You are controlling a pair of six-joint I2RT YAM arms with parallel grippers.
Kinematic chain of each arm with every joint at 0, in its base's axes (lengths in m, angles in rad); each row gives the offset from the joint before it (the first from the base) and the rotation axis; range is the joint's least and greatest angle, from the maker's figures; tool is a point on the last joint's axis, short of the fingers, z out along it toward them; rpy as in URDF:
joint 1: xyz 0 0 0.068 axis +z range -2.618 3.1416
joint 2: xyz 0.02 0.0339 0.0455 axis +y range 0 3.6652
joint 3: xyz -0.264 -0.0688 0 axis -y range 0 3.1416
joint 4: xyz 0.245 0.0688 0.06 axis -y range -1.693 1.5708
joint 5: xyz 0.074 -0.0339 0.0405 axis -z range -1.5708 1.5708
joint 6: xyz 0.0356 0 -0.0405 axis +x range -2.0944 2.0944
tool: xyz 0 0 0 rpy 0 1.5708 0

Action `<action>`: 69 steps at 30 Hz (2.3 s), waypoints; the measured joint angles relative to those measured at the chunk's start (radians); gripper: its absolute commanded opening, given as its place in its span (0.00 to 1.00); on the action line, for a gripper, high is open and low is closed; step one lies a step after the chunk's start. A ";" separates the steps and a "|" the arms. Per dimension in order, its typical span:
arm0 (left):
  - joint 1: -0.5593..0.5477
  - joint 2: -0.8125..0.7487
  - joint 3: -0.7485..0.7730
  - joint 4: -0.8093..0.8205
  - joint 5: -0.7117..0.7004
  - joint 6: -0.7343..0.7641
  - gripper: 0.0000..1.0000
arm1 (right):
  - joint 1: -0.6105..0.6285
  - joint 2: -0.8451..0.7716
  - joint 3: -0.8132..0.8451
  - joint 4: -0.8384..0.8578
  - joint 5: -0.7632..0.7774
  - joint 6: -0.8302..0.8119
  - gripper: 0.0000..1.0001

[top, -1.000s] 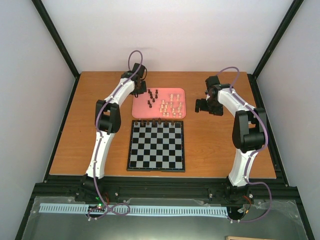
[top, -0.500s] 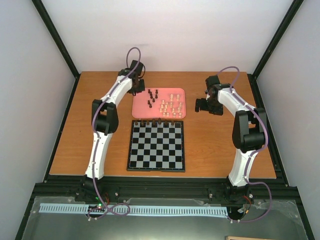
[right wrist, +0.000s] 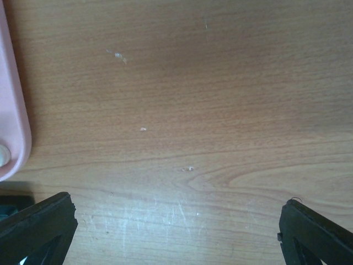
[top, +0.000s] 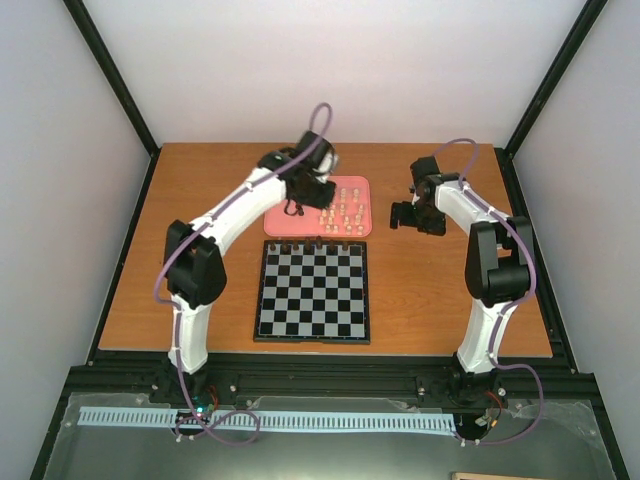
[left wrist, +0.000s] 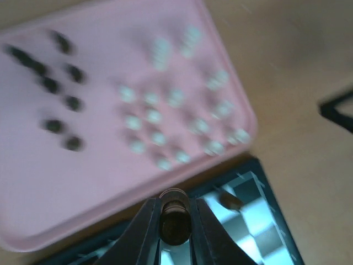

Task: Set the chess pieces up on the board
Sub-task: Pick up the chess piece from the storage box, then place the chess piece on the chessboard.

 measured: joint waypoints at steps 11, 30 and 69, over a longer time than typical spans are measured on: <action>-0.187 0.100 0.003 0.008 0.061 0.035 0.01 | -0.011 -0.053 -0.064 0.032 0.021 0.015 1.00; -0.254 0.188 0.024 0.054 0.087 0.045 0.01 | -0.023 -0.104 -0.186 0.076 0.011 0.019 1.00; -0.259 0.218 -0.110 0.174 -0.010 0.016 0.10 | -0.023 -0.118 -0.220 0.105 -0.006 0.022 1.00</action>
